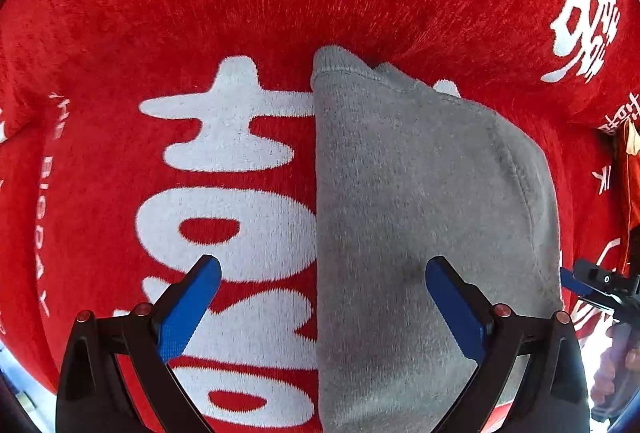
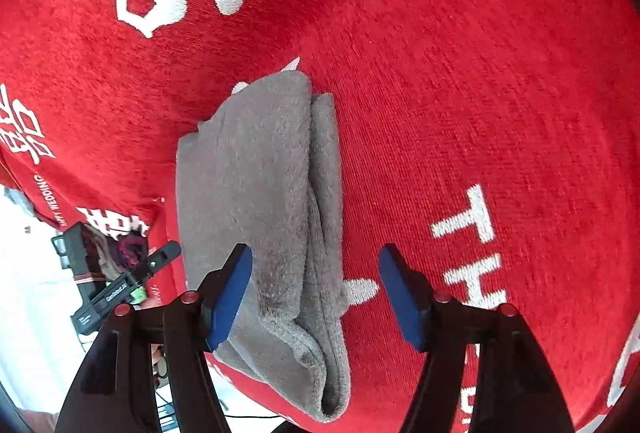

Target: Fold small clothes

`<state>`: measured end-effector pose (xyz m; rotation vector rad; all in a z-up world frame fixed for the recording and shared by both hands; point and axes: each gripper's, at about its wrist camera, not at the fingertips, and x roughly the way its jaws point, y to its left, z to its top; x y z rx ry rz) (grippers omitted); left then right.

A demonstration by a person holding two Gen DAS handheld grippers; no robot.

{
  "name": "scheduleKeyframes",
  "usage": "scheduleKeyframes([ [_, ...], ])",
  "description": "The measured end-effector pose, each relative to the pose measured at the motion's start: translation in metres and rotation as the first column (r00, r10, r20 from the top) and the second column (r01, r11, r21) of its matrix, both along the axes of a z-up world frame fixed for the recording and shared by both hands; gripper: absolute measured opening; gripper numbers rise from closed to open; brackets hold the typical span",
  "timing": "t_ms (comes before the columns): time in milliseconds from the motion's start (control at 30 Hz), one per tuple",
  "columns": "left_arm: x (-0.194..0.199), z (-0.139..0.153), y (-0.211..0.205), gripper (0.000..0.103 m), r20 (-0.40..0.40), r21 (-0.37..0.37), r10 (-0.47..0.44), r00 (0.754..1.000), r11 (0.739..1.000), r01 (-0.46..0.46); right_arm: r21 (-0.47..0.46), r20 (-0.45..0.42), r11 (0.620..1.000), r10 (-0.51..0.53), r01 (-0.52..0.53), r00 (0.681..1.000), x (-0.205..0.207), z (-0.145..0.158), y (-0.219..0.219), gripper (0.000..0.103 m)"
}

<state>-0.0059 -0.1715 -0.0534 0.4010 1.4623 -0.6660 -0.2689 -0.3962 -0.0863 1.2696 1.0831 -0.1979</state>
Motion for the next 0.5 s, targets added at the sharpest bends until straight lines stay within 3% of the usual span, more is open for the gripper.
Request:
scheduleKeyframes([
  [133,0.002,-0.016,-0.007,0.103,-0.120,-0.042,-0.028,0.992,0.999,0.023,0.054,0.028,0.998,0.024,-0.025,0.999,0.004,-0.012,-0.002,0.070],
  [500,-0.010,-0.037,-0.023,0.103,-0.279,-0.129,-0.118,0.953,0.988,0.084,0.215,0.139,0.973,0.054,-0.084,0.989,0.011,-0.037,-0.001,0.070],
])
